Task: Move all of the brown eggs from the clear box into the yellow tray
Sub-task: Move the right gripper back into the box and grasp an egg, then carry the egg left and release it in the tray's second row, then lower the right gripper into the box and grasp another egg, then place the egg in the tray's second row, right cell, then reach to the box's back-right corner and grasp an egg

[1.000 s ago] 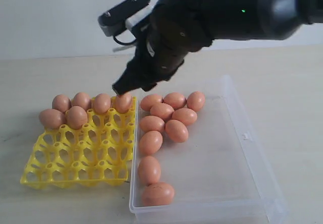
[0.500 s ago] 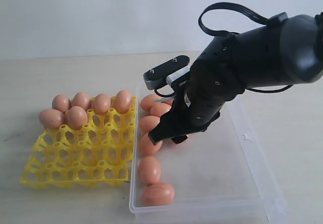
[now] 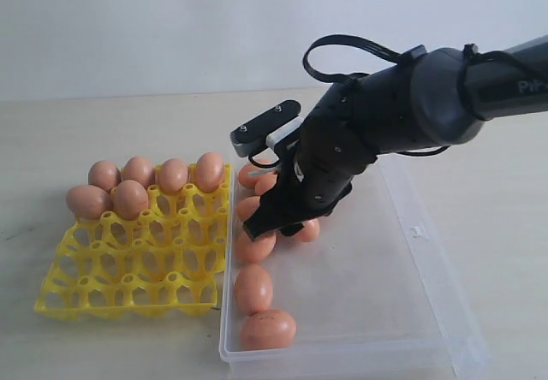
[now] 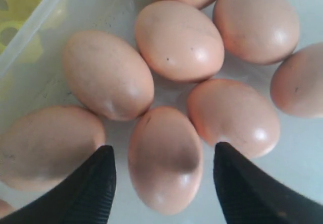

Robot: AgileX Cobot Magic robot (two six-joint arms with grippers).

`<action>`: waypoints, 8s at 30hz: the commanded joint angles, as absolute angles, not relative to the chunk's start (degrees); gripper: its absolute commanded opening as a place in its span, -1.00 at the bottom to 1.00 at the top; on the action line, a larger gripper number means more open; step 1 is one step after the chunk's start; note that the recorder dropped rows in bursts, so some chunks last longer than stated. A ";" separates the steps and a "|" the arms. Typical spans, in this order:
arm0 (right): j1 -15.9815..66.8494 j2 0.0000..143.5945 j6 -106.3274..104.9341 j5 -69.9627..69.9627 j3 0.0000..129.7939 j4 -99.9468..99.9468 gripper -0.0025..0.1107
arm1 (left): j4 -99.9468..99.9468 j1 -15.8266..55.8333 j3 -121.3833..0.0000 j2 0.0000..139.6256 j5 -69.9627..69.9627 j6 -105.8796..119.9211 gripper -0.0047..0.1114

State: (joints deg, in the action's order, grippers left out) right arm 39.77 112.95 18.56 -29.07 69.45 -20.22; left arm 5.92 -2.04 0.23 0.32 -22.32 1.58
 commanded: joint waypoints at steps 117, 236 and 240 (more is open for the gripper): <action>36.30 102.16 38.41 -17.15 54.66 -6.00 0.15 | 5.78 -1.72 0.00 0.00 -21.79 1.30 -0.92; 27.83 110.43 58.10 -23.18 71.22 -28.26 0.13 | 5.78 -1.72 0.00 0.00 -21.79 1.30 -0.92; 26.92 111.97 62.99 -21.43 71.22 -31.93 0.13 | 5.78 -1.72 0.00 0.00 -21.79 1.30 -0.92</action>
